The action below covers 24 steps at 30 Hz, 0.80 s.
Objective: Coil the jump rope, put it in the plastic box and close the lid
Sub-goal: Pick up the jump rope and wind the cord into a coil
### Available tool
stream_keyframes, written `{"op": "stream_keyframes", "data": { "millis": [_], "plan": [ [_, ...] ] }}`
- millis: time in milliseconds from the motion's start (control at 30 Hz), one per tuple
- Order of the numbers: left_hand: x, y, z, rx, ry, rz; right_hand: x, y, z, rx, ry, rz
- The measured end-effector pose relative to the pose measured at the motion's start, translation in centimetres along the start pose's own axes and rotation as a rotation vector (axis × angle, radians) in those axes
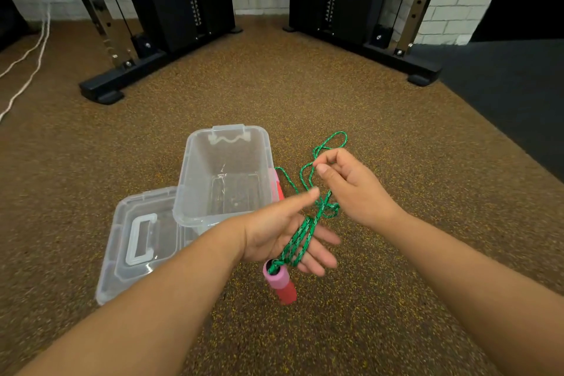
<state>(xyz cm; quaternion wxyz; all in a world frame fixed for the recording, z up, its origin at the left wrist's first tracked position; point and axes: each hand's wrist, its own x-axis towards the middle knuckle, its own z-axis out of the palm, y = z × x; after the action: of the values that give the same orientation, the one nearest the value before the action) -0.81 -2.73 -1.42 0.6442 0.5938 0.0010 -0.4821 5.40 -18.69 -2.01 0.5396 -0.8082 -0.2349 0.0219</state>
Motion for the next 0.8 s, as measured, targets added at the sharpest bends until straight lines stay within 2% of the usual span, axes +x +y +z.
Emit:
{"op": "stream_keyframes", "data": {
  "millis": [133,267,433,533,700,800],
  "plan": [
    [-0.4,0.0,0.7,0.033,-0.021,0.065,0.0,0.3,0.6,0.015,0.043,0.015],
    [-0.6,0.2,0.7,-0.127,-0.022,0.134,-0.3,0.8,1.2,0.043,0.071,0.113],
    [-0.8,0.9,-0.1,-0.356,0.188,0.299,-2.3,2.4,1.3,0.159,-0.05,0.298],
    [-0.6,1.1,-0.7,-0.458,0.318,0.382,-3.8,3.3,1.7,0.133,-0.126,0.367],
    [-0.3,1.4,-1.3,-0.595,0.436,0.516,-6.5,3.1,2.3,-0.199,-0.354,0.189],
    [-0.1,1.6,-1.3,-0.625,0.466,0.558,-6.9,2.5,3.2,-0.266,-0.398,0.086]
  ]
}}
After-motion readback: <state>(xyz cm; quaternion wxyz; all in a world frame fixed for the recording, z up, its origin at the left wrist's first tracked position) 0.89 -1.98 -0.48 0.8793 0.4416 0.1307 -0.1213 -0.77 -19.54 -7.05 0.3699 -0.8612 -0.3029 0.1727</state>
